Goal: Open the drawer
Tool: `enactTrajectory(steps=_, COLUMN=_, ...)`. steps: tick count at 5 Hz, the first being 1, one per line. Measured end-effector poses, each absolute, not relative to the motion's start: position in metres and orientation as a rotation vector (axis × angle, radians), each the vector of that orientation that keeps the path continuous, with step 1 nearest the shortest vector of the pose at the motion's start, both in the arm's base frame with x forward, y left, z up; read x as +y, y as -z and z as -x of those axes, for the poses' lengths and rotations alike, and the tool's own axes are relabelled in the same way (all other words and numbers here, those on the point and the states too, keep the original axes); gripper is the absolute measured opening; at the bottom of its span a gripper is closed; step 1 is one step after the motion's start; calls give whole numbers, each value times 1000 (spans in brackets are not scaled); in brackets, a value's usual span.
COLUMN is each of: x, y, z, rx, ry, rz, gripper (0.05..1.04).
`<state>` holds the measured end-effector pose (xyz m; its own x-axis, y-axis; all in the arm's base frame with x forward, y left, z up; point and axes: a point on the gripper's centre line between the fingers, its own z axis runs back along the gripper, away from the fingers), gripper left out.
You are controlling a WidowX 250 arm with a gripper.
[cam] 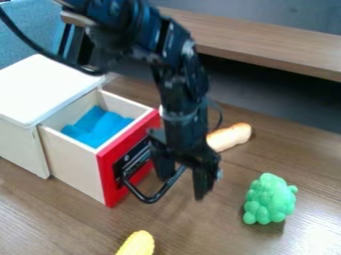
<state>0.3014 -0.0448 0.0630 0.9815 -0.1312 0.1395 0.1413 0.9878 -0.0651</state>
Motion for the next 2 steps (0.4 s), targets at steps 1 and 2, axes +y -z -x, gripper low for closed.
enactTrajectory(steps=1, x=-31, y=-93, z=-302, rx=-160, ry=81, rz=-38, gripper=999)
enactTrajectory(steps=2, x=-30, y=-121, z=-302, rx=-193, ry=63, rz=-43, gripper=999)
